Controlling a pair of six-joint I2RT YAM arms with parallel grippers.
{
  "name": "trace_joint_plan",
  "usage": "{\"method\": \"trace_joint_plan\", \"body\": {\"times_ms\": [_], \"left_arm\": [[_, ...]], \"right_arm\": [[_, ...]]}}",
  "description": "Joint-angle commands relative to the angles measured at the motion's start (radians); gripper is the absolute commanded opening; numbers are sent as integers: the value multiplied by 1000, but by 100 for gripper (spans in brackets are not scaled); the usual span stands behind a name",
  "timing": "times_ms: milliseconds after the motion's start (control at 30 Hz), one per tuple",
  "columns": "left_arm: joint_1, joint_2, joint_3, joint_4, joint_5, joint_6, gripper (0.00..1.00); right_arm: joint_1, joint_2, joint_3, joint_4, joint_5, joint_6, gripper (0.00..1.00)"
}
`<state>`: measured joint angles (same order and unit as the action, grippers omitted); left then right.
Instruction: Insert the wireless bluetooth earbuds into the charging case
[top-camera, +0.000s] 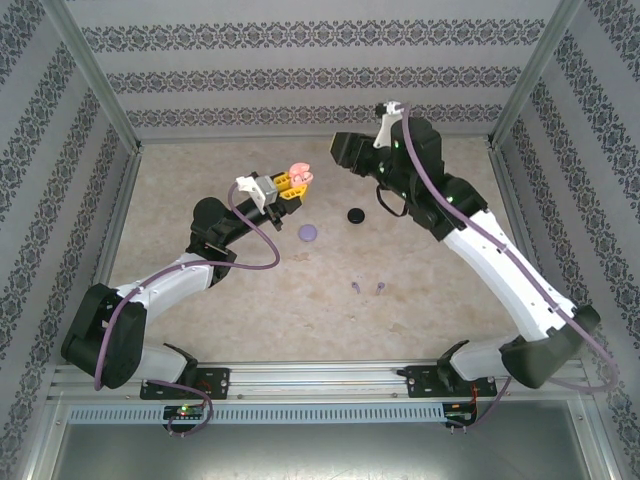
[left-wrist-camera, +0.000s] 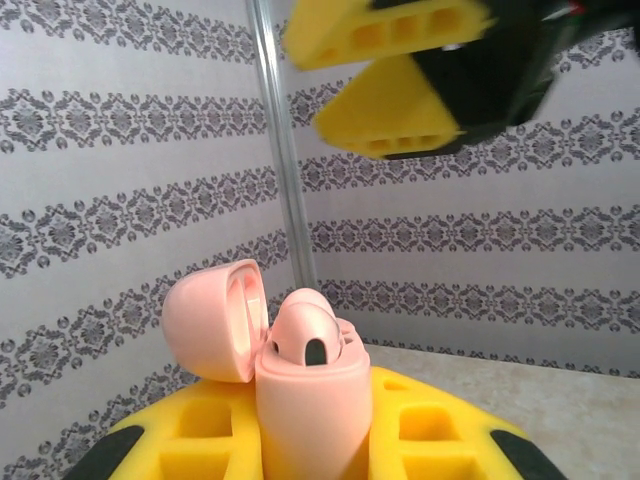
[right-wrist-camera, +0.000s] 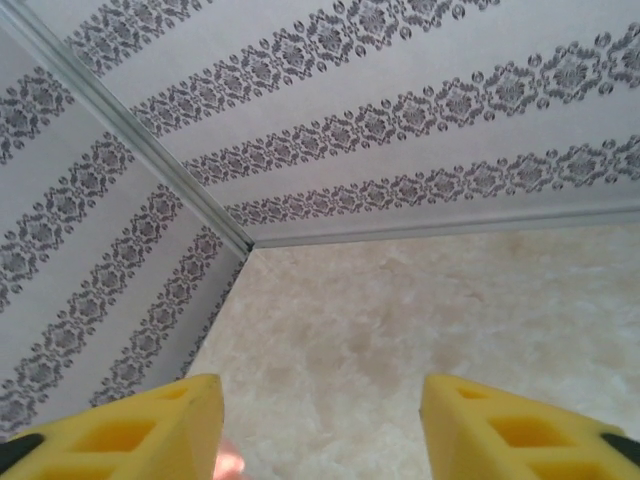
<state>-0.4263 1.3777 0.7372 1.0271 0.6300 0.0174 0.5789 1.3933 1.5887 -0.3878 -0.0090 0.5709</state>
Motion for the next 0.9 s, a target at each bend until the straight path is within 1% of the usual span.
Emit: {"method": "trace_joint_plan", "body": {"times_ms": [0, 67, 133, 267, 400, 500, 633, 733, 833, 867], "left_arm": [[-13, 3, 13, -30, 77, -19, 0], [-16, 0, 16, -58, 105, -17, 0], [-19, 3, 19, -84, 123, -15, 0], [-31, 9, 26, -120, 140, -6, 0], [-37, 21, 43, -146, 136, 0, 0], [-39, 36, 55, -143, 119, -5, 0], [-40, 54, 67, -134, 89, -11, 0], [-39, 70, 73, -132, 73, -20, 0], [-39, 93, 75, -112, 68, -51, 0], [-39, 100, 74, -109, 61, -62, 0]], "right_arm": [[-29, 118, 103, -120, -171, -4, 45], [-36, 197, 187, -169, -240, -24, 36], [-34, 267, 258, -217, -274, -41, 29], [-34, 376, 351, -278, -351, -66, 19], [-19, 400, 351, -315, -397, -82, 11], [0, 350, 280, -313, -395, -91, 10], [7, 228, 128, -294, -396, -79, 9], [-7, 135, 24, -263, -353, -52, 10], [-55, 68, -41, -218, -258, -1, 17], [-75, 46, -58, -205, -219, 18, 21]]}}
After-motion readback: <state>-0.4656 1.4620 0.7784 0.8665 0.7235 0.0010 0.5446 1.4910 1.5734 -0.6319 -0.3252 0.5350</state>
